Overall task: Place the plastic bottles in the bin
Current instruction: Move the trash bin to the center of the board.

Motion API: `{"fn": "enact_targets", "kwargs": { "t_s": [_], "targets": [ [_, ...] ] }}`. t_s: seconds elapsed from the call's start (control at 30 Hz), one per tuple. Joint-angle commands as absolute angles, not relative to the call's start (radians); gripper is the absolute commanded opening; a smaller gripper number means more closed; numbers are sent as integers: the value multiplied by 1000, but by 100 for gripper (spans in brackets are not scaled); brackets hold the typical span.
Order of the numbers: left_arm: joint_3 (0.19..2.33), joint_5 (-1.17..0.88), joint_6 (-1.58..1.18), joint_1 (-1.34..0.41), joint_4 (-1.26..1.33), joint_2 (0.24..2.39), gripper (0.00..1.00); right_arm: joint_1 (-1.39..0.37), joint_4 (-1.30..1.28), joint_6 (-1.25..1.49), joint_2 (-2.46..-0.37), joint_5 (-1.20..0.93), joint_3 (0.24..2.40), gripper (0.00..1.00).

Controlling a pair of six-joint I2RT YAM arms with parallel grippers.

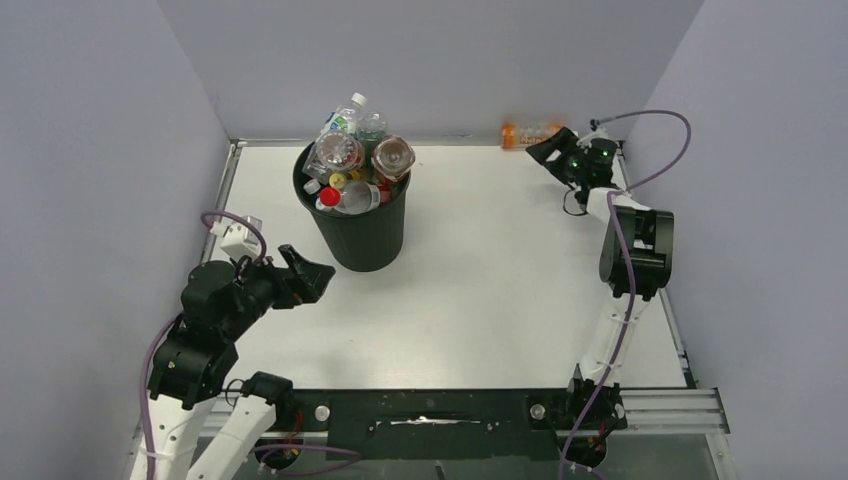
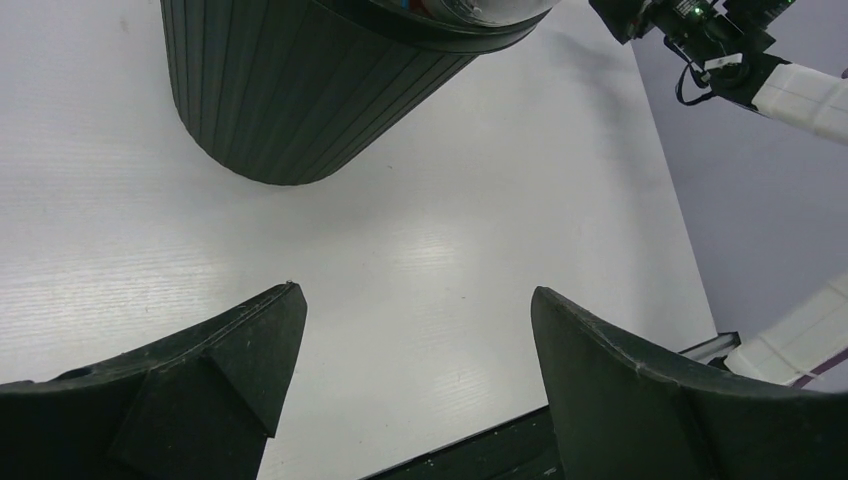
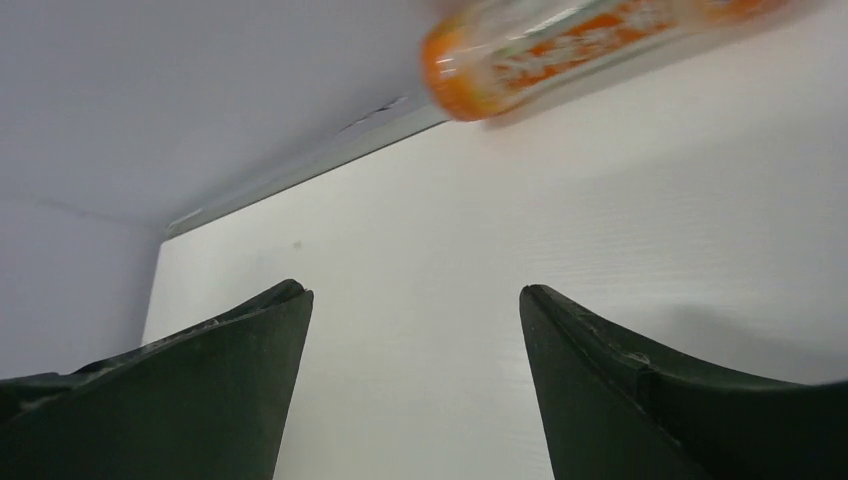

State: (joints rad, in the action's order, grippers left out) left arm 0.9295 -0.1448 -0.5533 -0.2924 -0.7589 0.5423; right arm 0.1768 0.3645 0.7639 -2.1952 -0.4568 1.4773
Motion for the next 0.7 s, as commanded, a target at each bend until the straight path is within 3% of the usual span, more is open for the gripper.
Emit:
{"fn": "enact_targets", "kwargs": {
  "t_s": [0.0, 0.23, 0.67],
  "targets": [
    [986, -172, -585, -289, -689, 489, 85, 55, 432, 742, -2034, -518, 1412, 78],
    [1019, -363, -648, -290, -577, 427, 88, -80, 739, 1051, -2061, -649, 1292, 77],
    [1139, -375, -671, -288, -624, 387, 89, -329, 1038, 1340, -2109, -632, 1197, 74]
  ]
}}
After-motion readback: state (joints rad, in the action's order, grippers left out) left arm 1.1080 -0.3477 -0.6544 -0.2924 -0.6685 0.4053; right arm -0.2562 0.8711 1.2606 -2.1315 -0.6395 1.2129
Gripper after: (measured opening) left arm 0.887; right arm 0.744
